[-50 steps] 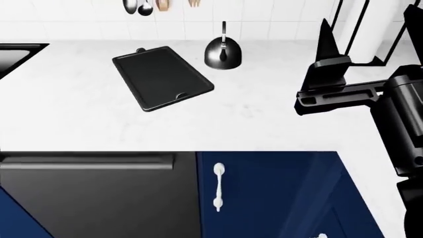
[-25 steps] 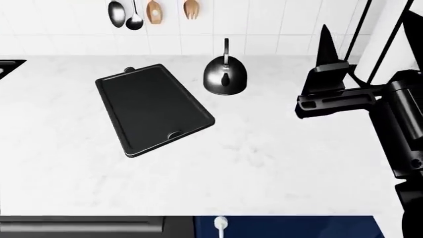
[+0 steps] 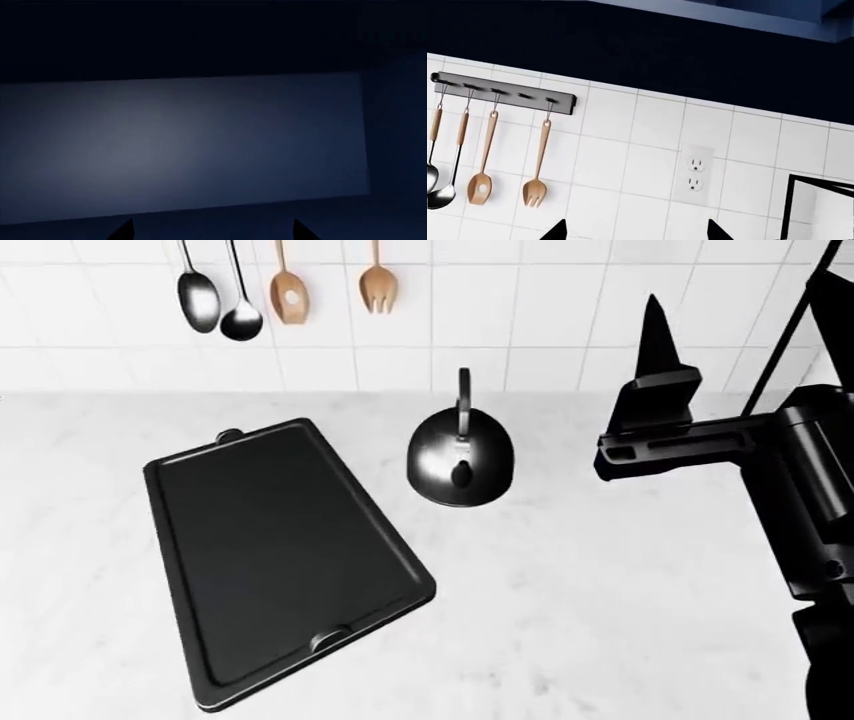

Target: Pick the kettle from the counter and place it on the tray. Then pick the mug from the cabinet and place it on the tray. Then close the cabinet doors.

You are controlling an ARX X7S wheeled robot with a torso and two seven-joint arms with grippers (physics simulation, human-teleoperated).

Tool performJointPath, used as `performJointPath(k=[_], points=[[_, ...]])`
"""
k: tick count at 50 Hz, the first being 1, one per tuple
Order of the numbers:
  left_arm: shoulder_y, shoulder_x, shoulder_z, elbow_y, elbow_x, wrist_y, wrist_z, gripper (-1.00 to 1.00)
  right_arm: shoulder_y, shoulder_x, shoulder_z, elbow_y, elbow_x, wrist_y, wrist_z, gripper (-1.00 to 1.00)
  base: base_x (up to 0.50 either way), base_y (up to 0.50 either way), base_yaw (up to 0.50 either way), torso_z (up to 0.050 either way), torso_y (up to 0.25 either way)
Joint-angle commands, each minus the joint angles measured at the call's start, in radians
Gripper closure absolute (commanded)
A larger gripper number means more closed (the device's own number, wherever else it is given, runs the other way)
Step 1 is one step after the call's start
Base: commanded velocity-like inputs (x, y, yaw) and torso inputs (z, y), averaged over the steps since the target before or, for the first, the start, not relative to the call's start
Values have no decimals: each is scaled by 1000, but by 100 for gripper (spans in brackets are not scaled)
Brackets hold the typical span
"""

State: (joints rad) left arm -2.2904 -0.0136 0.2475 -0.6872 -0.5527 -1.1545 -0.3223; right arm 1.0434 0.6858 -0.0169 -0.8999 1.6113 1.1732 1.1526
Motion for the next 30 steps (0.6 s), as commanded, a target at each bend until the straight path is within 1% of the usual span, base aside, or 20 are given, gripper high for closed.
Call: performJointPath(k=[1,2,7,13,30], points=[[-1,-4,29,-5,-57,11,-22,-100,-11,0,-2,-2,-19,-6,-13,-100,500,0,0,0,0],[0,-5,32,-3,-61,11,-23,-100,-8,1,-3,-3,-21,-4,-9,-100,500,0,0,0,0],[16,-2,2,-14,-103,-1,-48,-100,-22,-3,-1,-10,-52,-7,-24,-100,0,0,0,0,3],[66,2,-32,-4,-179,-46,-90,-100,-38,-14,-9,-13,-85,-9,-46,-100,0,0,0,0,0],[235,-16,26,25,-250,-68,-130,-100,-96,-28,-16,-13,-177,-28,-116,-100,-1,0,0,0,0]])
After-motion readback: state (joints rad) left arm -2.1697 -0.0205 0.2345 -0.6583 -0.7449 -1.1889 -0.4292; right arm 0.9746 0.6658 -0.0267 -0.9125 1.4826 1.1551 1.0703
